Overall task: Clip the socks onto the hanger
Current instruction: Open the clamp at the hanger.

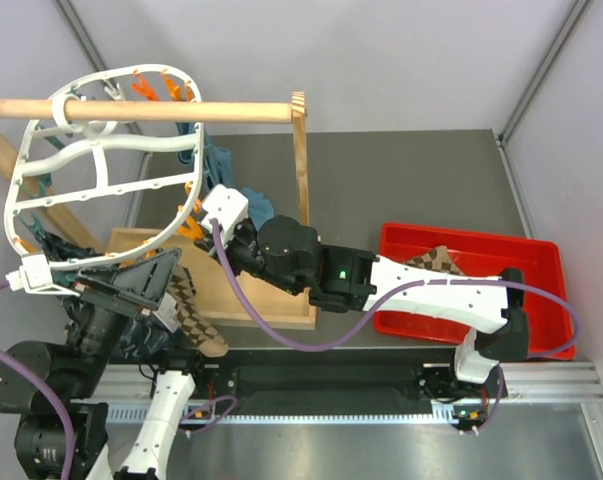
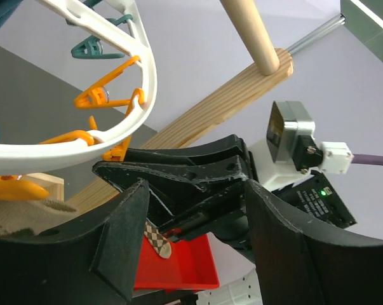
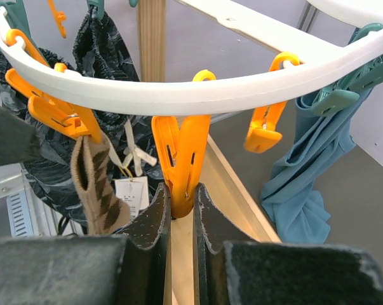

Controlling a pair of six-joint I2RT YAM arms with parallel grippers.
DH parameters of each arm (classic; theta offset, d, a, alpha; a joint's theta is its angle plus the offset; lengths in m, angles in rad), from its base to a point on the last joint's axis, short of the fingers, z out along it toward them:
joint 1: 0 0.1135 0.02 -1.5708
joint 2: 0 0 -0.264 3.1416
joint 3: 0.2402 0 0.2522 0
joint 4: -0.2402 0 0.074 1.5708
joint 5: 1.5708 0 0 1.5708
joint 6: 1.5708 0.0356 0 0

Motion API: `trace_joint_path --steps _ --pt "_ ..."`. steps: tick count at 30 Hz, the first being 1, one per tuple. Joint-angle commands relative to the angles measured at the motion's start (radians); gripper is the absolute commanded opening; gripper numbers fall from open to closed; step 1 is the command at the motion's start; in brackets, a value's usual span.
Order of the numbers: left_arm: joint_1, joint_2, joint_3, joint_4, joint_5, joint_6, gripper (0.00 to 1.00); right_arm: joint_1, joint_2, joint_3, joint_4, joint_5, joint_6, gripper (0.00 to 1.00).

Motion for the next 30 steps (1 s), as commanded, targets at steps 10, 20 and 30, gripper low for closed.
trace_joint_path --steps 10,20,30 --pt "0.082 0.172 0.15 -0.117 0.104 0.108 0.65 0.012 0.004 0.086 0.012 0.034 -0.03 0.0" --pt "0.196 0.229 0.26 -0.212 0.07 0.257 0.63 0.012 0.022 0.104 -0.005 0.034 -0.028 0.0" --pt "0.058 0.299 0.213 -0.195 0.118 0.31 0.61 0.011 0.05 0.161 -0.035 0.027 -0.005 0.0"
